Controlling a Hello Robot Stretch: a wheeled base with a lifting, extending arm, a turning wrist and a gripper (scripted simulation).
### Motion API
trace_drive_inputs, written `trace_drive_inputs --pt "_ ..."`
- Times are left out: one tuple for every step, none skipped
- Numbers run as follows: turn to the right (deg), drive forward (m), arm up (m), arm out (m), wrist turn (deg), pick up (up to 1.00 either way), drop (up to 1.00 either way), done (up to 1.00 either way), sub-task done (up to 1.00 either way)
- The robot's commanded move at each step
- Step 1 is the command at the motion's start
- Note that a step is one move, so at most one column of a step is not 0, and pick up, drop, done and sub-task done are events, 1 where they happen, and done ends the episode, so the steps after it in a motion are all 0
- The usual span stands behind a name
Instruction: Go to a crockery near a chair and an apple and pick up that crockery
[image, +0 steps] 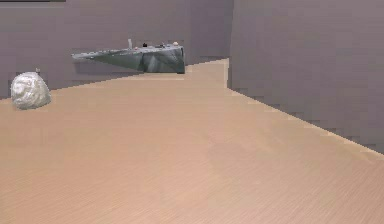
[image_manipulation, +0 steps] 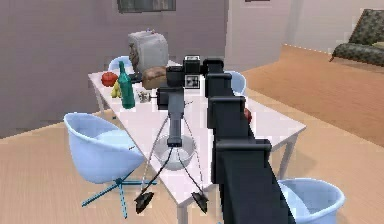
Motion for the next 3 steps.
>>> trace_drive_inputs --pt "0.0 0.0 0.0 0.0 45.0 0.0 0.0 0.0 0.0" --pt "0.0 0.0 0.0 0.0 45.0 0.0 0.0 0.0 0.0" --pt "0.0 0.0 0.0 0.0 45.0 0.0 0.0 0.0 0.0"
